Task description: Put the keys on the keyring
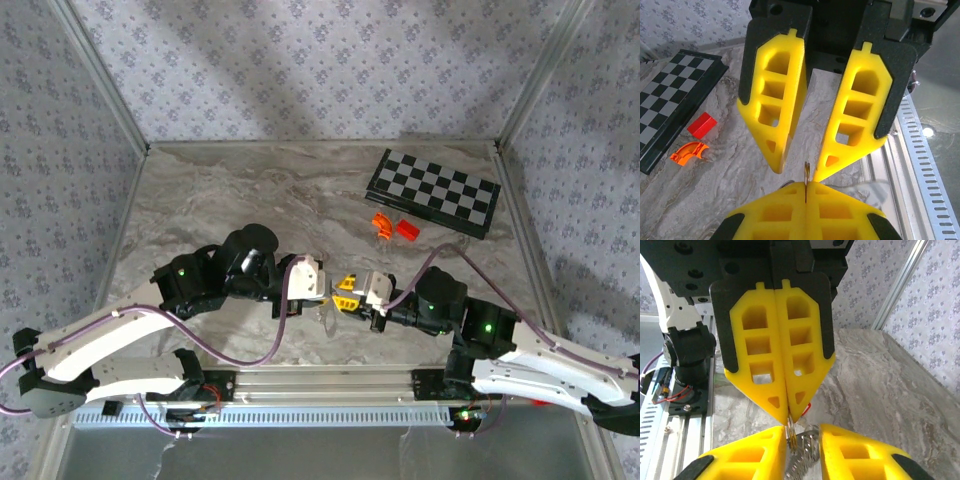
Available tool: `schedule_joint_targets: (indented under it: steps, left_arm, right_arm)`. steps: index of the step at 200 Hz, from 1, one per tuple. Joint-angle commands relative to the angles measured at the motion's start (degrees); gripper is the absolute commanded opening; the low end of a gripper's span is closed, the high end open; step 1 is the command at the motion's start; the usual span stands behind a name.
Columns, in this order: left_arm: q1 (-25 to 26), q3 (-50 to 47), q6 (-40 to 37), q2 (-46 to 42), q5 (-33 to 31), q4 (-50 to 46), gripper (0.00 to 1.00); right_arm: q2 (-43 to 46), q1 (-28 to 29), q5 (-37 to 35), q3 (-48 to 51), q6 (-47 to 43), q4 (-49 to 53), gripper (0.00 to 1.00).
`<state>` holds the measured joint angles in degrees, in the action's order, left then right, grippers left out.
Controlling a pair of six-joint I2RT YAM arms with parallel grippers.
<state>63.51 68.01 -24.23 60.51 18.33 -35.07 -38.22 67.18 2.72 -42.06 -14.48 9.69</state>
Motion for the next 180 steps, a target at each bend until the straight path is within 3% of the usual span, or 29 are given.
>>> schedule_joint_targets:
  steps: [1,94,132,146,180]
  left_arm:
    - [0.48,2.25,-0.99,0.05,-0.13,-0.35,0.0]
    - [0.92,2.22,-0.82,0.31,-0.24,-0.39,0.0]
    - [0.92,1.8,-0.48,0.13,0.04,0.26,0.0]
    - [0.92,1.23,0.0,-0.24,0.0,0.97,0.0]
    - [-0.35,-6.37,3.83,-6.01,-0.63,10.62,0.21]
  right_arm:
    - [1.13,0.45,-0.57,-2.06,-0.11,0.63,0.28]
    - [-0.59,0.49,-0.24,-1.24,-0.1,0.28,0.16]
    - [-0.44,0.5,-1.76,-1.02,-0.46,0.4,0.0]
    - [0.38,0.44,-1.68,-0.76,-0.46,0.07,0.0]
    - [3.82,0.19,2.22,1.48,1.39,-2.99,0.0]
